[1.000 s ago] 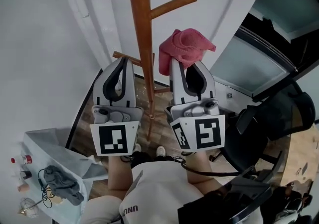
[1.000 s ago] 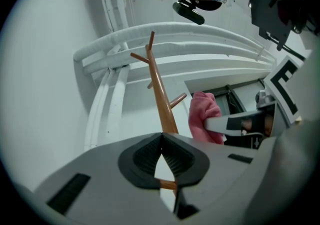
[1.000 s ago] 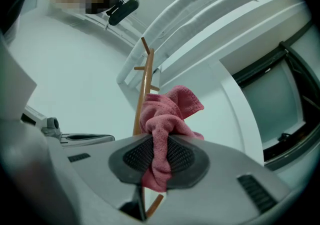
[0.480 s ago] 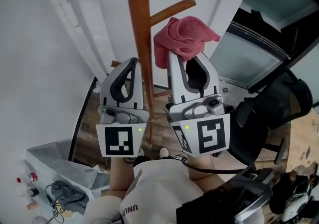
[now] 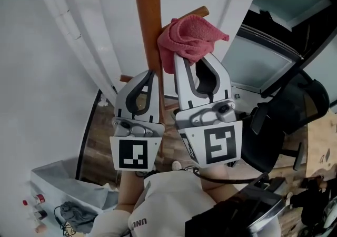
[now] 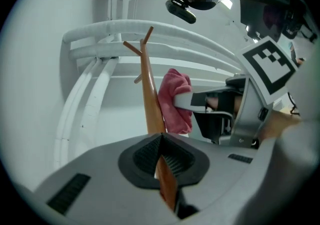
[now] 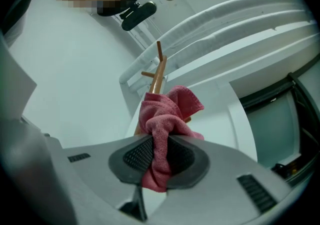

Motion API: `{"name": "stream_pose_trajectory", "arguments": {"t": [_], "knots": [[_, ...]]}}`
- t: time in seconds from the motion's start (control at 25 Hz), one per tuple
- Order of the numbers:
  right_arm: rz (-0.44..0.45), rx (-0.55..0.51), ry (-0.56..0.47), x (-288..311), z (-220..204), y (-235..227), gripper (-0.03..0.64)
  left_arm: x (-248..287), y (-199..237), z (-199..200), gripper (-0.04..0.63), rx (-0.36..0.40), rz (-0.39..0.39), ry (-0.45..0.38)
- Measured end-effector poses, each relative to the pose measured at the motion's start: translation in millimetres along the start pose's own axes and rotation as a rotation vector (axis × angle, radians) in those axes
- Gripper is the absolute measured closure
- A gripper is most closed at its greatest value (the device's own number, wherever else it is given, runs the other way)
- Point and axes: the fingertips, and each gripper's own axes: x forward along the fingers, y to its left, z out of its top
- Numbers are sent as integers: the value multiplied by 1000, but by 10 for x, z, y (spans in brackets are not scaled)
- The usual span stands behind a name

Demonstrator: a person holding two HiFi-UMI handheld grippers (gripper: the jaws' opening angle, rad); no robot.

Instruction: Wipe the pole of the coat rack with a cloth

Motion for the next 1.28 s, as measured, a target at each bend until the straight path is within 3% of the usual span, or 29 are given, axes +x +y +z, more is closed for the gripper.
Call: {"name": "stream_pose_trajectory", "arguments": {"t": [1.28], "knots": [[-102, -36, 6, 33, -27, -380, 546, 57, -55, -10, 580, 11, -17, -6]]}}
